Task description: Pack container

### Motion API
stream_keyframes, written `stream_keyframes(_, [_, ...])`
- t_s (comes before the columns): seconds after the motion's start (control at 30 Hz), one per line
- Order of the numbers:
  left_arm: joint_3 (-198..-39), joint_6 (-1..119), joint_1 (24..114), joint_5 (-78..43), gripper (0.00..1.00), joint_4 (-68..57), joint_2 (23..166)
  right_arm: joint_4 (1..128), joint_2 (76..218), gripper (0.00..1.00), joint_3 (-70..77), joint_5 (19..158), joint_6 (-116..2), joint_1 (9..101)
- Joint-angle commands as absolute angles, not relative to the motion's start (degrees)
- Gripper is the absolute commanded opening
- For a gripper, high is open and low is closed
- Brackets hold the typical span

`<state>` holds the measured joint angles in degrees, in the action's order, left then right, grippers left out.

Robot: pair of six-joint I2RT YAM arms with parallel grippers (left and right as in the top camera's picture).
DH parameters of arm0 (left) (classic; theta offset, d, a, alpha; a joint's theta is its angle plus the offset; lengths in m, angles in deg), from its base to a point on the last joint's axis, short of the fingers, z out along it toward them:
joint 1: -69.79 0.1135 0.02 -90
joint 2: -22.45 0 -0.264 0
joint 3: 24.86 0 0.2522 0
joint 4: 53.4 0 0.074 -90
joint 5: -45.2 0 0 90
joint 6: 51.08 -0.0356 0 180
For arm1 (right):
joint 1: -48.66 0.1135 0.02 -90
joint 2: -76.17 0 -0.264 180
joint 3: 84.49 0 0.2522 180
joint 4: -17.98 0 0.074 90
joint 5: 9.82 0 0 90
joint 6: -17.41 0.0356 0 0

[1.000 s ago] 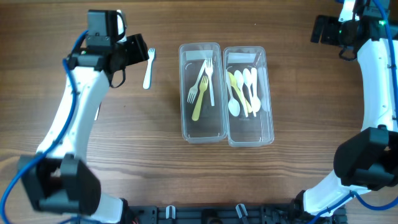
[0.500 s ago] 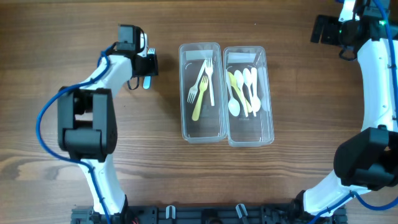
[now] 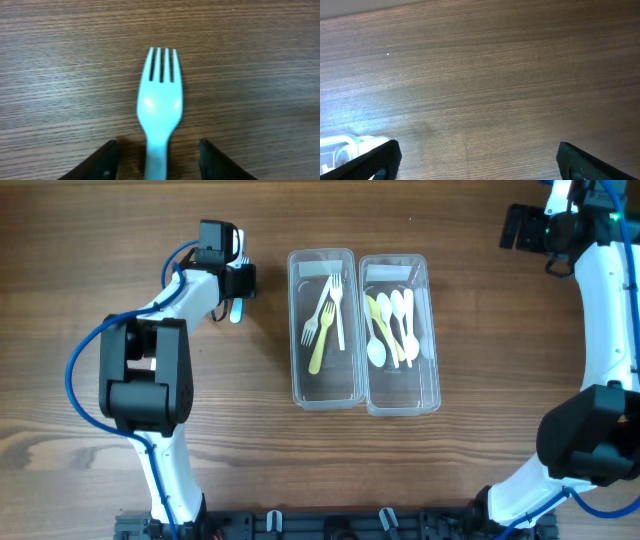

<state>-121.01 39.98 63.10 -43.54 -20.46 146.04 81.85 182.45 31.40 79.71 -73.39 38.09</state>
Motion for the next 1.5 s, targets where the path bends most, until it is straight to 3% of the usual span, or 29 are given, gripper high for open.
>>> stream_keyframes(0.0, [-121.1,39.1,63.1,-45.9,0.4,-19.9,148.8,81.7,181.7,1.0,32.0,79.3,-74.1,38.3])
stream_keyframes(0.23, [-121.1,39.2,63.1,-45.9,0.05,-18.4,149.3,81.7,181.7,1.0,32.0,79.3,-74.1,38.3])
stream_keyframes(0.53, [-121.2,39.4,63.1,-45.9,0.04,-13.1,148.5,81.7,181.7,1.0,32.0,79.3,-74.1,38.3])
stream_keyframes(0.97, [-121.2,49.1,63.1,-43.2,0.04,9.5,144.2,81.7,181.7,1.0,32.0,79.3,-74.1,38.3])
stream_keyframes(1.23, [-121.2,49.9,63.1,-42.7,0.04,12.1,141.5,81.7,181.7,1.0,32.0,79.3,-74.1,38.3])
stream_keyframes(1.27, [-121.2,49.9,63.1,-42.7,0.07,11.8,141.3,81.7,181.7,1.0,32.0,79.3,-74.1,38.3])
stream_keyframes(1.3, [-121.2,49.9,63.1,-42.7,0.2,11.6,141.1,81.7,181.7,1.0,32.0,79.3,-74.1,38.3])
stream_keyframes(1.47, [-121.9,49.4,63.1,-42.7,0.41,8.7,139.6,81.7,181.7,1.0,32.0,79.3,-74.1,38.3])
